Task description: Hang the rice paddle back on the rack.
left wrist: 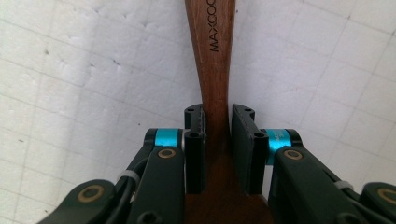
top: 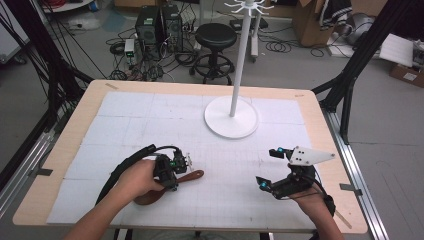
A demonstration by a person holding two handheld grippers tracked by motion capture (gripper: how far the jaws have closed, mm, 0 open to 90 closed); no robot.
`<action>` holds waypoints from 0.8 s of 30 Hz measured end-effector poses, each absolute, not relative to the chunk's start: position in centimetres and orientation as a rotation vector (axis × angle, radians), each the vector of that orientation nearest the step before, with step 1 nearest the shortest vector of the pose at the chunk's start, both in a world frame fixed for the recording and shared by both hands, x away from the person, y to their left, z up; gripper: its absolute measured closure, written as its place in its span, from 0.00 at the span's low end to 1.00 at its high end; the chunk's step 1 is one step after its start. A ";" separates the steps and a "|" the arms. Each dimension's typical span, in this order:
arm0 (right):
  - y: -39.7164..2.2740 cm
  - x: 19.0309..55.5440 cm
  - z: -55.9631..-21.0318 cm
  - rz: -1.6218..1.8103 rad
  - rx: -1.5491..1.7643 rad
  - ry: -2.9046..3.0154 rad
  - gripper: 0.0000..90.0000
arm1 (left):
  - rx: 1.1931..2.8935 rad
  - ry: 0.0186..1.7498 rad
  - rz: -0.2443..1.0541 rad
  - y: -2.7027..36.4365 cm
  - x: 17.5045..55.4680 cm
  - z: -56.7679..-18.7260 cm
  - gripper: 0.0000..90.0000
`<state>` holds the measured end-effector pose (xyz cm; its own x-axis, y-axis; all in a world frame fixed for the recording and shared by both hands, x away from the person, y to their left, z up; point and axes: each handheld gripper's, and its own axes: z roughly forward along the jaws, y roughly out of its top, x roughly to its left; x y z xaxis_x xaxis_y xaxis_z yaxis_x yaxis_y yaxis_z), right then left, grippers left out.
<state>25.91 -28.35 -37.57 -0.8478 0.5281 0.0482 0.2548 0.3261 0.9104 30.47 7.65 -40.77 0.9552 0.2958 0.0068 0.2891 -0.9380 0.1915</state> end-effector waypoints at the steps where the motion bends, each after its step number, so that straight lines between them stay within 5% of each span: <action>1: -28.4 25.9 -37.6 1.533 0.708 2.336 0.01 | 2.906 0.433 0.061 7.8 30.5 -40.6 0.84; 24: -28.5 25.9 -37.6 1.540 0.719 2.333 0.01 | 2.587 0.322 0.167 10.6 29.8 -36.8 0.84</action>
<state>25.91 -28.50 -37.61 -0.8456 0.5307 0.0572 0.2613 0.3181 0.9114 29.85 10.60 -36.76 0.9640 0.2599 0.0560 0.1952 -0.8349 0.5146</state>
